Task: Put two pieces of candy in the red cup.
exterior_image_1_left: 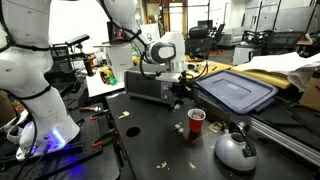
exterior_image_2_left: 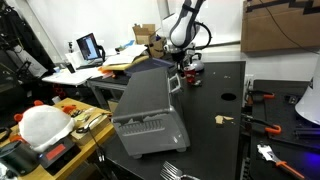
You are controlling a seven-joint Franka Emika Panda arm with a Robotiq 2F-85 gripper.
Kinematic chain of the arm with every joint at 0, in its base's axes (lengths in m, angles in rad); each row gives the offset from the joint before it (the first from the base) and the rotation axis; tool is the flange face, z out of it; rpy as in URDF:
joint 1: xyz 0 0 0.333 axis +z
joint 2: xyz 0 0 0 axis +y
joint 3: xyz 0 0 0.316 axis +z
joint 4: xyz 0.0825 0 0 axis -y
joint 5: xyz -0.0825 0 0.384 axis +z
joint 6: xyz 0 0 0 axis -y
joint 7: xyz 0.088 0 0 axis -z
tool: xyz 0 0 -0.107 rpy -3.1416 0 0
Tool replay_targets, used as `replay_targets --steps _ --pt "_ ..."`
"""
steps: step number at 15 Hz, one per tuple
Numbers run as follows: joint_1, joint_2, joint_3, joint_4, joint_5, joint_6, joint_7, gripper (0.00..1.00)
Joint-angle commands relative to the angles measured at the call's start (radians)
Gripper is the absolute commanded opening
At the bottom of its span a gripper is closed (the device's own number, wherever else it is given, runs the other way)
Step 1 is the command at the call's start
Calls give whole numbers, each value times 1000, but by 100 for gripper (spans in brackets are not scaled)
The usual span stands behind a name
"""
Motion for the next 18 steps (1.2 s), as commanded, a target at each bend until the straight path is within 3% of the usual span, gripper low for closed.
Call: replay_targets --steps 1,18 --pt "41 -44 -43 -8 -66 -34 49 0" --pt "77 -37 -118 39 -281 -54 68 0"
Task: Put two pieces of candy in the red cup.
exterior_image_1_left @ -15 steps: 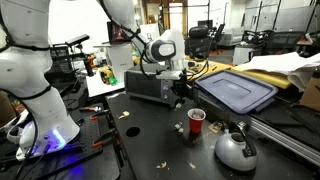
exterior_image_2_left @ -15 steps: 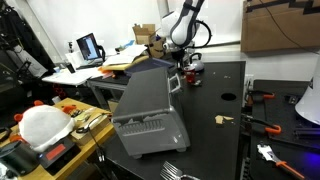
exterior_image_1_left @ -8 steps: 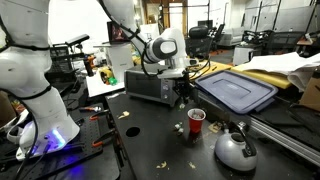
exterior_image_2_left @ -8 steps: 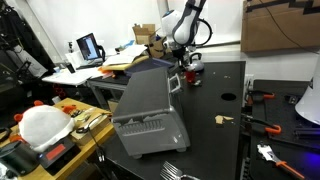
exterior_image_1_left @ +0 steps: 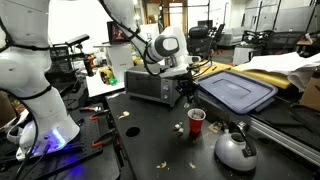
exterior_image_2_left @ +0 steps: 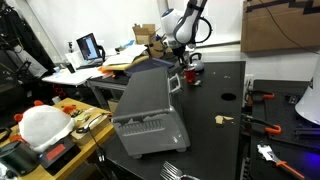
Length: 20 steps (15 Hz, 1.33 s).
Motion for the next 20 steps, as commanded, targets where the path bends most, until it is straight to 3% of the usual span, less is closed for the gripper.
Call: replay_targets --steps 1,20 --pt "18 -16 -13 8 -42 -43 22 0" --pt "24 -15 -12 16 -93 -53 20 0"
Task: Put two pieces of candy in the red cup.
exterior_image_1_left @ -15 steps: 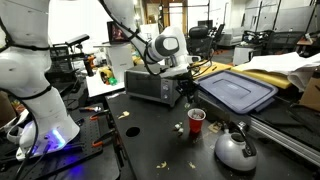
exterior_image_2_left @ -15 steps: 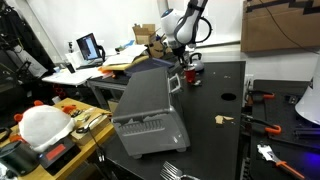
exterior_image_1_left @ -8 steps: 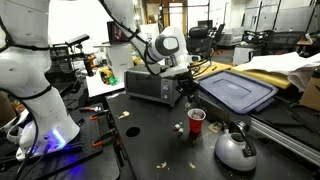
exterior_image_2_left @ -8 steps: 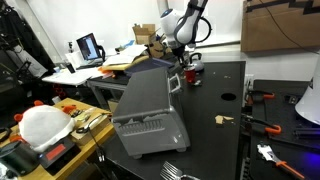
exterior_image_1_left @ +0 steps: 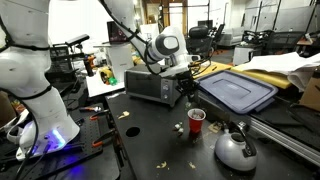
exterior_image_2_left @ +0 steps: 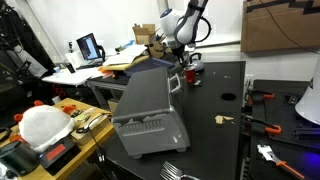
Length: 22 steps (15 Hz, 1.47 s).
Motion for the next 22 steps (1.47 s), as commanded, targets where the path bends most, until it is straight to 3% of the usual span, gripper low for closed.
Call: replay_targets --steps 1,4,5,7,11,16,22 --pt "18 -15 -14 9 -30 -46 24 0" --pt "27 -13 -25 20 -74 -62 29 0" --pt "31 -14 -30 24 -103 -72 33 26" --pt "32 -16 -33 30 -157 -87 33 32" --pt "15 -16 -14 31 -190 -75 26 63" --pt "-9 -21 32 15 -15 -84 50 99" --pt "9 -19 21 10 146 -71 183 100"
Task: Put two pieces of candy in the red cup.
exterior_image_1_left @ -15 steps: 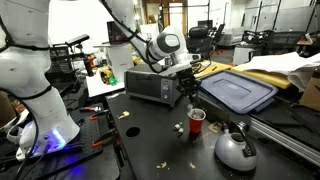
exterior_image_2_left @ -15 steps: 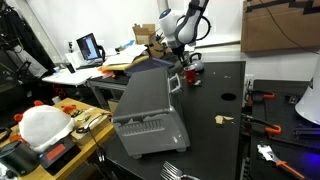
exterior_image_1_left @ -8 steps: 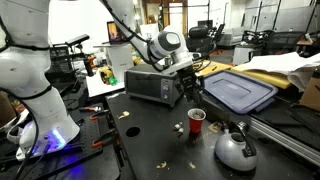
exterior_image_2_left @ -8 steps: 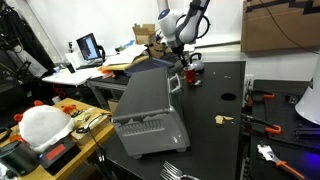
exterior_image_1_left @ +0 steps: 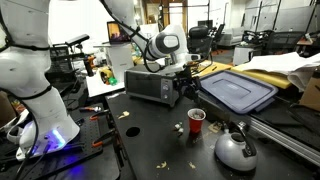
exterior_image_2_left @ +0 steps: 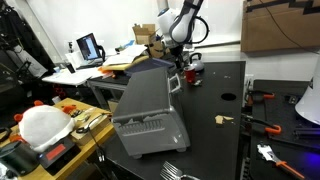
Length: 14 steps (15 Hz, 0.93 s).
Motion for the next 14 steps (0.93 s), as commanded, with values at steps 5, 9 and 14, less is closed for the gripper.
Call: replay_targets --steps 5,9,14 --pt "12 -23 1 -19 147 -29 213 100" --pt "5 -24 19 -23 257 -29 232 100" --pt "28 -12 -5 -24 272 16 332 100"
